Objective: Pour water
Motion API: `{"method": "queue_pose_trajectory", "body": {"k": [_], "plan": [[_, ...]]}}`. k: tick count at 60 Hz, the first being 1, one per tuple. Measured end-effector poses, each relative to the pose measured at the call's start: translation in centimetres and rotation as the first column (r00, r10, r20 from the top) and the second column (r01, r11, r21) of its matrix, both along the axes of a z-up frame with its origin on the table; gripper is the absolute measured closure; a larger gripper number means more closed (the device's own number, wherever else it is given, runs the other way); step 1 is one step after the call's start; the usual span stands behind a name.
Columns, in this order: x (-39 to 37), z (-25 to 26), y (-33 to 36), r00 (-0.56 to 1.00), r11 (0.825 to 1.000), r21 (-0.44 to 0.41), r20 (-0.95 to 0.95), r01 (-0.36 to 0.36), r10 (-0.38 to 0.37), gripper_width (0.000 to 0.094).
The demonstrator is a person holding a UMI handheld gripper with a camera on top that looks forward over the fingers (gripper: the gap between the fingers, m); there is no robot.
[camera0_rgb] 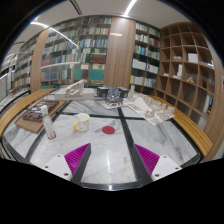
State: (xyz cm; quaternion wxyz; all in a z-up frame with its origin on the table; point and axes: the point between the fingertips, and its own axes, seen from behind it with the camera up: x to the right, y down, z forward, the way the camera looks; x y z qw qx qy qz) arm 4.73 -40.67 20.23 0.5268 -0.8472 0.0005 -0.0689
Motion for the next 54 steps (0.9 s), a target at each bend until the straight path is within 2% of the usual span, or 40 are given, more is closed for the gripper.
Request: {"method": "queue_pose_trajectory", "body": {"k": [21, 36, 47, 54], "plan": [[-5.9, -4.2, 0.2, 0.998, 0.995, -0.083, 0.011, -0.053, 0.054, 0.0076], [-13.4, -8.6, 0.1, 0.987, 0.976, -0.148, -0.023, -0.159, 0.157, 0.0080], [-22.5, -10.2, 1.2, 0.961, 0.954, -0.117, -0.073, -0.275, 0.267, 0.0078], [-29.0, -10.5, 3.3, 0.937, 0.939, -0.049, -0.099, -0.341, 0.335, 0.0076]]}}
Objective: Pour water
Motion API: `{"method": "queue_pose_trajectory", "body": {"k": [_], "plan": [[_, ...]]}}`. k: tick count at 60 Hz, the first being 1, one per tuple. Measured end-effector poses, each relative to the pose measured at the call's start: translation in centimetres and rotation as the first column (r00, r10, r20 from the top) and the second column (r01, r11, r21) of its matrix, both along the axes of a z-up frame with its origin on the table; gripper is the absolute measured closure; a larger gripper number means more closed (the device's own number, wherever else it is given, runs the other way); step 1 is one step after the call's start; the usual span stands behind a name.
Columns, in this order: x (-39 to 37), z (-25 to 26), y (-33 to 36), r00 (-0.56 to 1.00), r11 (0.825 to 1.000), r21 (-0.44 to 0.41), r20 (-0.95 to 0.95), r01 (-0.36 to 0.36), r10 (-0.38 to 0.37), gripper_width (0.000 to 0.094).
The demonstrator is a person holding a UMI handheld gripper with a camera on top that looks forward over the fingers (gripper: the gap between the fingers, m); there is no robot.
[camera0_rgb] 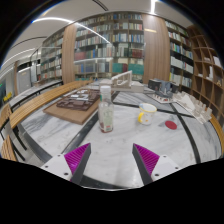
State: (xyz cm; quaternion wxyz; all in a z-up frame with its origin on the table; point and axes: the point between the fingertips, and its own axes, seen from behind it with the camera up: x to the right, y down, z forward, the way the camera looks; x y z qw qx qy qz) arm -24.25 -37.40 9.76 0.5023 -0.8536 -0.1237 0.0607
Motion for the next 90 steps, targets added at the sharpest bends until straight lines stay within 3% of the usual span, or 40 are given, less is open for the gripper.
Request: {"method": "queue_pose_trajectory", "body": {"k": [6, 15, 24, 30, 36, 41, 52, 59, 70, 75, 80, 85, 90], "plan": [[-4.5, 0.4, 3.1, 0.999, 0.997, 0.078, -0.032, -0.015, 0.017, 0.0075], [-7.6, 0.4, 10.1, 0.999, 0.982, 0.185, -0.028, 0.039, -0.034, 0.0077], [-7.9, -1.5, 16.8, 0.995, 0.972, 0.215, -0.023, 0.099, -0.096, 0.0082], [-8.2, -2.4, 19.6, 0.995, 0.967, 0.234, -0.023, 0.099, -0.096, 0.0090], [-8.6, -2.8, 21.3, 0.996, 0.964, 0.251, -0.019, 0.085, -0.083, 0.0178], [-8.5, -2.7, 22.3, 0.995, 0.958, 0.269, -0.029, 0.100, -0.096, 0.0322], [-9.1, -2.4, 22.6, 0.993, 0.962, 0.262, -0.102, 0.082, -0.057, 0.0445], [-9.7, -1.6, 22.5, 0.993, 0.963, 0.264, -0.118, 0.053, -0.023, 0.0505], [-10.1, 4.0, 22.5, 0.957, 0.951, 0.305, -0.287, 0.050, 0.042, 0.0507], [-10.8, 8.2, 22.6, 0.871, 0.954, 0.292, -0.483, 0.061, 0.092, 0.0507], [-10.3, 11.9, 23.7, 0.681, 0.974, 0.219, -0.722, 0.057, 0.123, 0.0510], [-10.4, 15.1, 24.3, 0.400, 0.993, 0.116, -0.911, 0.026, 0.096, 0.0510], [-8.4, 16.4, 26.4, 0.039, 0.998, 0.039, -0.998, -0.055, 0.041, 0.0512]]}}
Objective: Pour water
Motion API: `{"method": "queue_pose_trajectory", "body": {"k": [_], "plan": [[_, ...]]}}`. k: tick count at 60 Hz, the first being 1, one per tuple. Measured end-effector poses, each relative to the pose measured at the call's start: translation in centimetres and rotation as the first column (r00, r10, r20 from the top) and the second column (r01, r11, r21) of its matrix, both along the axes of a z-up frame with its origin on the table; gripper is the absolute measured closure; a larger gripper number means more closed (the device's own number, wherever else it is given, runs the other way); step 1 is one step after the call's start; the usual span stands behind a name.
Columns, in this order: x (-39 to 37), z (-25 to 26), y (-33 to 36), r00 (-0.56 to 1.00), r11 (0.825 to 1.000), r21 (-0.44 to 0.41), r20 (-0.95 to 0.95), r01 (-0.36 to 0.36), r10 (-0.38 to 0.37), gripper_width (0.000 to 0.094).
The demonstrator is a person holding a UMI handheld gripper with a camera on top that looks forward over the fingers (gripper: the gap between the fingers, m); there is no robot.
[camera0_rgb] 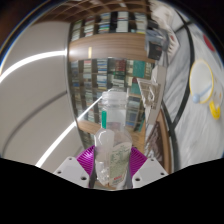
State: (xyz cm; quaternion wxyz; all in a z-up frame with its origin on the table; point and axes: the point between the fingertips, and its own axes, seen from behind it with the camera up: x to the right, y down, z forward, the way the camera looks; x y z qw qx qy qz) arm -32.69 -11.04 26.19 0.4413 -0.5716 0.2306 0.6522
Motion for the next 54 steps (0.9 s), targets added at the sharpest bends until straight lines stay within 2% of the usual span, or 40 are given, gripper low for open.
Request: {"method": "queue_pose_trajectory", "body": {"k": [3, 6, 13, 23, 32, 36, 39, 44, 47, 50, 54], "plan": [[1.1, 0.9, 0.9, 0.979, 0.998, -0.055, -0.202, -0.042, 0.030, 0.0510], [3.3, 0.5, 2.2, 0.931, 0.993, -0.097, -0.363, -0.069, 0.029, 0.0514], [6.5, -1.6, 4.4, 0.819, 0.980, -0.166, -0.574, -0.113, -0.003, 0.0511], [9.8, -4.7, 4.5, 0.702, 0.958, -0.247, -0.709, -0.148, -0.075, 0.0509], [9.9, -5.1, 5.2, 0.732, 0.951, -0.269, -0.677, -0.149, -0.077, 0.0511], [9.9, -3.7, 4.9, 0.769, 0.959, -0.248, -0.638, -0.141, -0.052, 0.0512], [9.9, -2.2, 3.3, 0.818, 0.972, -0.205, -0.574, -0.113, -0.026, 0.0510], [10.2, 0.8, 4.1, 0.928, 0.993, -0.110, -0.372, -0.033, -0.011, 0.0510], [11.6, 2.8, 2.9, 0.975, 0.999, -0.026, -0.221, 0.028, -0.033, 0.0512], [12.6, 5.0, 3.5, 0.995, 0.993, 0.066, -0.035, 0.100, -0.098, 0.0510], [16.1, 7.1, 2.8, 0.963, 0.962, 0.217, 0.173, 0.168, -0.207, 0.0509]]}}
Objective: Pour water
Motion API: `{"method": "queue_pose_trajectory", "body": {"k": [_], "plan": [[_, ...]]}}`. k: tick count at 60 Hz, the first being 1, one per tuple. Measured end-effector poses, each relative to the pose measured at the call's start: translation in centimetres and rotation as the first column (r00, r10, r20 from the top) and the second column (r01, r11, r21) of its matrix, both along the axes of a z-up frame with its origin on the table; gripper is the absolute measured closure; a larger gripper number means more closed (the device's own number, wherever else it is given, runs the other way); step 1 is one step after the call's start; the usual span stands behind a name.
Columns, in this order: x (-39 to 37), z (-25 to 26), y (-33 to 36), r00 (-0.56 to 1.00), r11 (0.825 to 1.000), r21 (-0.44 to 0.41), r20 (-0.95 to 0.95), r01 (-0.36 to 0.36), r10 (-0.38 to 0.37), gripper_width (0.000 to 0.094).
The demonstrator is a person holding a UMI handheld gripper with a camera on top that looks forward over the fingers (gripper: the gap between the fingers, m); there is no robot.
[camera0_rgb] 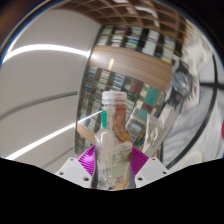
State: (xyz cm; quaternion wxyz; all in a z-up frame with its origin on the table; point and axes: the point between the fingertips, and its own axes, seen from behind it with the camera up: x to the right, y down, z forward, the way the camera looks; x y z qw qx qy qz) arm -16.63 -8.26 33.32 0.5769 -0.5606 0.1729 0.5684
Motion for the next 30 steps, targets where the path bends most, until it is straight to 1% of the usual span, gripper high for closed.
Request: {"method": "queue_pose_trajectory", "body": {"k": [1, 3, 4, 6, 8, 11, 15, 19, 22, 26, 30], "plan": [[0.6, 0.5, 0.0, 0.998, 0.999, 0.027, 0.059, 0.025, -0.026, 0.0510], [1.2, 1.3, 0.5, 0.979, 0.993, 0.075, 0.178, 0.091, -0.103, 0.0509], [3.0, 1.3, 0.2, 0.964, 0.988, 0.102, 0.230, 0.113, -0.134, 0.0510], [3.5, 1.6, 0.8, 0.917, 0.975, 0.147, 0.342, 0.165, -0.207, 0.0510], [6.0, 1.3, 0.7, 0.862, 0.960, 0.205, 0.432, 0.191, -0.264, 0.0510], [7.8, 0.8, 1.1, 0.755, 0.934, 0.265, 0.555, 0.238, -0.349, 0.0509], [10.7, -1.6, 2.0, 0.604, 0.912, 0.310, 0.683, 0.269, -0.411, 0.0510], [14.3, -5.8, 3.2, 0.462, 0.899, 0.328, 0.775, 0.288, -0.431, 0.0510], [15.3, -7.9, 3.1, 0.368, 0.898, 0.317, 0.830, 0.306, -0.419, 0.0510], [17.8, -12.6, 4.2, 0.278, 0.902, 0.295, 0.880, 0.314, -0.384, 0.0510], [19.3, -15.9, 4.6, 0.228, 0.912, 0.252, 0.914, 0.325, -0.334, 0.0509]]}}
